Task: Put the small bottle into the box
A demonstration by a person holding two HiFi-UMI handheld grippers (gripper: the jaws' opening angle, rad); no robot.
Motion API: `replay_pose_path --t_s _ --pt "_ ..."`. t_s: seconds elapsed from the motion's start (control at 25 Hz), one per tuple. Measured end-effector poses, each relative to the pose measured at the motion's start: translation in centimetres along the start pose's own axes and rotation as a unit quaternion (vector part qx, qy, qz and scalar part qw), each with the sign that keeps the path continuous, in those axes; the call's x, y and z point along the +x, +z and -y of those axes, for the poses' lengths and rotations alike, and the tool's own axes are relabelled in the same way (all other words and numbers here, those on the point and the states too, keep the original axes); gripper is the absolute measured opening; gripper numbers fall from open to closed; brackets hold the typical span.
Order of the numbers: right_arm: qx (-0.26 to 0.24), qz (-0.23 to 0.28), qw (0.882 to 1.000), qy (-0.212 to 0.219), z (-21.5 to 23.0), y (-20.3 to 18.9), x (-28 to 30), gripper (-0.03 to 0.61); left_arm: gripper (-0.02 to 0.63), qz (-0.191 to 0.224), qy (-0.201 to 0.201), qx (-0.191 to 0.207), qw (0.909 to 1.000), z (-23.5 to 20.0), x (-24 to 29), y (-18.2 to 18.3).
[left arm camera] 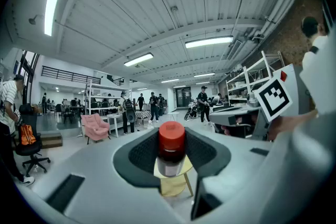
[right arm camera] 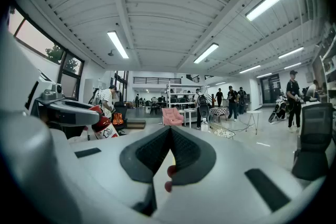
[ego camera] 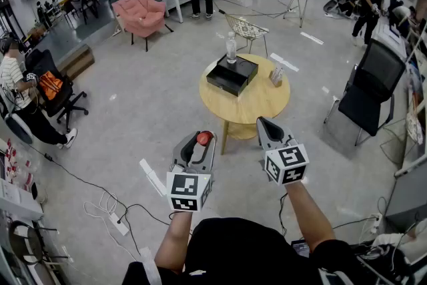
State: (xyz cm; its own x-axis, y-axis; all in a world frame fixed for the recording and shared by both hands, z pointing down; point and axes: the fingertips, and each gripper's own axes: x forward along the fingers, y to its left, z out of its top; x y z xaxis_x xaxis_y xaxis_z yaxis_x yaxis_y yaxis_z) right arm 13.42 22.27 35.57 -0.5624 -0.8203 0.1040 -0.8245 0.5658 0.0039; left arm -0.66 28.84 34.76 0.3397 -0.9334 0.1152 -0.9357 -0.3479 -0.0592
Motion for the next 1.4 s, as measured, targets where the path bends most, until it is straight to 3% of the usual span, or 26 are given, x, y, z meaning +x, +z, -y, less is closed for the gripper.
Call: replay_pose_path --t_s 0.72,1.4 --pt "0.005 -0.008 1.0 0.011 0.0 -0.8 0.9 0.0 0.15 0.0 -0.005 -0.016 0.9999 -0.4 1.6 -0.1" --pt "0.007 -0.022 1.0 0.004 5.1 -0.9 12.9 0.0 0.149 -0.008 -0.013 -0.023 0.9996 -7.5 13.4 -0.6"
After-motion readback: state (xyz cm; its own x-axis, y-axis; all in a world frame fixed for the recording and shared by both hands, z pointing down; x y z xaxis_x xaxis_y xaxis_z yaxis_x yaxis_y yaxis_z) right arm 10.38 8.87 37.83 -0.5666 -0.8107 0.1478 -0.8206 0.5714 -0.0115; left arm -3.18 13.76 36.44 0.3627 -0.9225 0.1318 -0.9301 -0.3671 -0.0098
